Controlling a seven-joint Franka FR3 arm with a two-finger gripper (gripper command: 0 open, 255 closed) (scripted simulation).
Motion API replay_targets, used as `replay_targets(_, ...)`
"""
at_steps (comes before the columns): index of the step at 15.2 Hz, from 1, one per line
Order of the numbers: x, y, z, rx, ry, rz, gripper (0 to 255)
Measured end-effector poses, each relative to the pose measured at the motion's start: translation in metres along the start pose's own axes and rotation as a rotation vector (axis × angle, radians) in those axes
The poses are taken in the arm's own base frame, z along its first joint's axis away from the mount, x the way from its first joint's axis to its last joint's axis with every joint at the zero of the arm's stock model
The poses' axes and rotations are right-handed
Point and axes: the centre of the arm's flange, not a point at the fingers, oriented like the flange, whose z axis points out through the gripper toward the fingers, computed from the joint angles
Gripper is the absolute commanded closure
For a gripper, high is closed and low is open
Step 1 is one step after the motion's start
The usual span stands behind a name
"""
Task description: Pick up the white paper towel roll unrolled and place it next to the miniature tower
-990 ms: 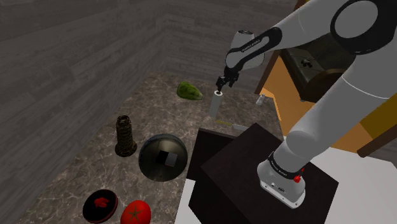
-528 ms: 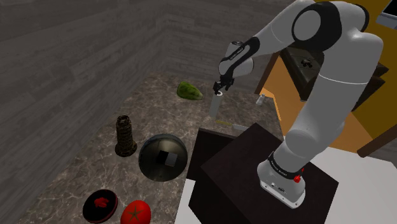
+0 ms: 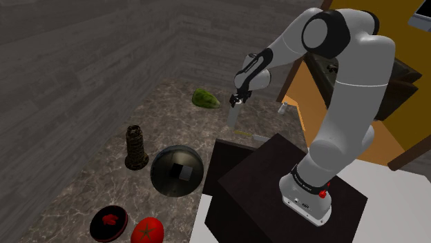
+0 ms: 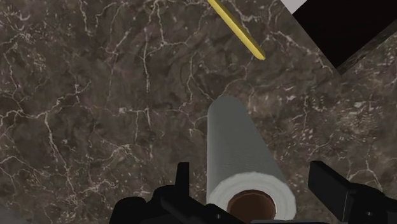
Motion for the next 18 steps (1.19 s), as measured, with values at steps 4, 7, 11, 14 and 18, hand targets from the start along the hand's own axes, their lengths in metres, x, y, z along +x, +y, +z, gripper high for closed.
replay_targets(4, -0.0001, 0.0006, 0.0038, 0.0, 0.0, 0.0, 0)
replay_targets(7, -0.0001, 0.0007, 0.004, 0.0, 0.0, 0.0, 255)
replay_targets(11, 0.0001, 0.0003, 0.0037, 0.0, 0.001, 0.0, 255)
replay_targets(14, 0.0002, 0.0, 0.0036, 0.0, 0.002, -0.001, 255)
replay_targets(18, 0.0005, 0.0003, 0.0015, 0.0, 0.001, -0.001, 255)
